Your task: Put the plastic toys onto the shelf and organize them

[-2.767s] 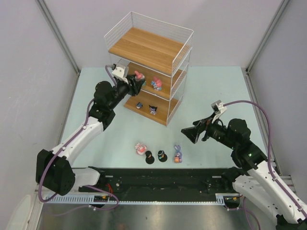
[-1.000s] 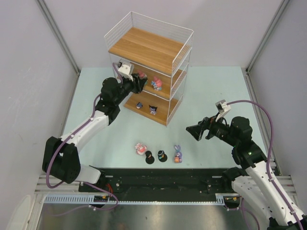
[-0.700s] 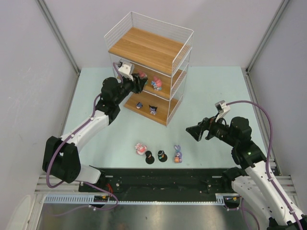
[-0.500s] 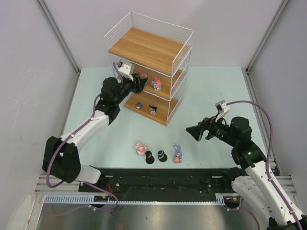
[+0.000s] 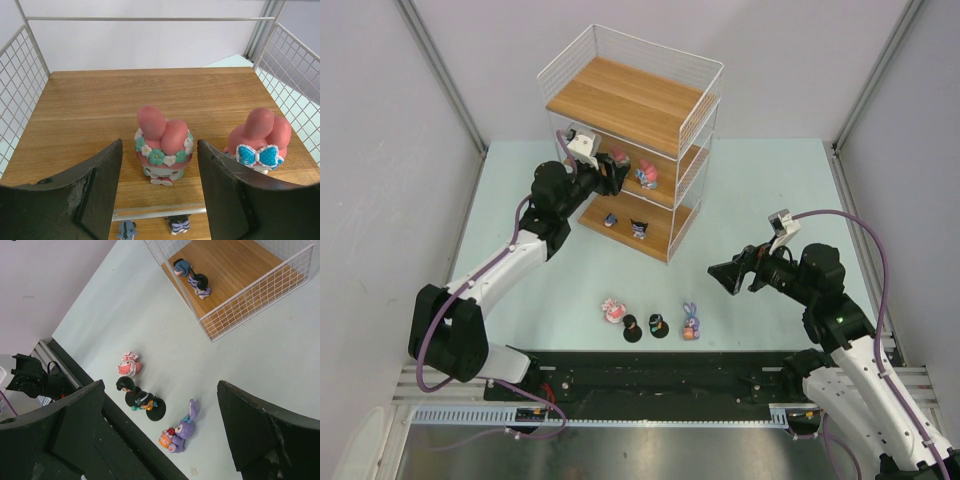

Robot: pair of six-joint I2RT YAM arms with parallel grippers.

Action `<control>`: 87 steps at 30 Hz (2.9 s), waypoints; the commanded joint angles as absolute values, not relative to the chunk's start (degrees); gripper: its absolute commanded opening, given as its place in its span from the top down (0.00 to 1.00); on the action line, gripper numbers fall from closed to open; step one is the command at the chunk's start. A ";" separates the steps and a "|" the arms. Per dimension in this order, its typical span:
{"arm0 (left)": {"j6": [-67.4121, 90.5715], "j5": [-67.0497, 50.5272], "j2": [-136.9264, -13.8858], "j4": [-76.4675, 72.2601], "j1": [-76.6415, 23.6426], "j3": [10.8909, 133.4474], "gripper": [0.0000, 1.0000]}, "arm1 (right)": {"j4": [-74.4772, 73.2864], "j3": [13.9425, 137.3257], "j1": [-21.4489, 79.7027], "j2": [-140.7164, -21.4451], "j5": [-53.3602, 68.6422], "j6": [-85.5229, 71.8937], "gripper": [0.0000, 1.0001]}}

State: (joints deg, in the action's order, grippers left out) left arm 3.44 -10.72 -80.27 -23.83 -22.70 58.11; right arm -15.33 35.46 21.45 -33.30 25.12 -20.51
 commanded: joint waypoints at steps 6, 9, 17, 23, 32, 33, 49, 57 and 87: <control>2.28 -10.98 -79.28 -24.87 -22.85 60.47 0.33 | -14.24 35.51 21.01 -32.70 26.37 -20.39 0.00; 2.29 -10.90 -79.02 -24.96 -22.85 60.29 0.33 | -14.24 35.51 21.01 -32.78 26.37 -20.48 0.00; 2.46 -11.16 -77.61 -25.31 -22.76 59.33 0.33 | -14.76 35.42 20.65 -32.17 26.37 -20.30 0.00; 2.99 -11.69 -75.85 -25.93 -22.76 58.10 0.33 | -15.12 35.51 20.48 -31.90 26.37 -20.30 0.00; 4.13 -11.52 -71.99 -26.63 -22.85 54.67 0.32 | -15.21 35.42 20.30 -31.73 26.63 -20.39 0.00; 4.22 -11.60 -71.55 -26.54 -22.76 53.97 0.32 | -15.21 35.51 20.22 -31.73 26.63 -20.30 0.00; 19.85 -0.97 -49.50 -26.64 -22.94 34.82 0.30 | -16.70 34.46 20.74 -40.77 22.59 -21.18 0.00; 27.94 2.46 -43.33 -10.03 -27.84 26.29 0.29 | -16.08 33.57 26.72 -42.27 17.93 -20.57 0.01; 55.63 17.31 -50.88 -6.24 -46.49 13.35 0.03 | -15.64 32.78 29.36 -44.12 15.56 -21.62 0.00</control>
State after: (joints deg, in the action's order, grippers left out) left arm 52.58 15.00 -49.21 -3.01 -44.47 11.46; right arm -16.78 32.88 29.04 -44.25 16.69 -21.02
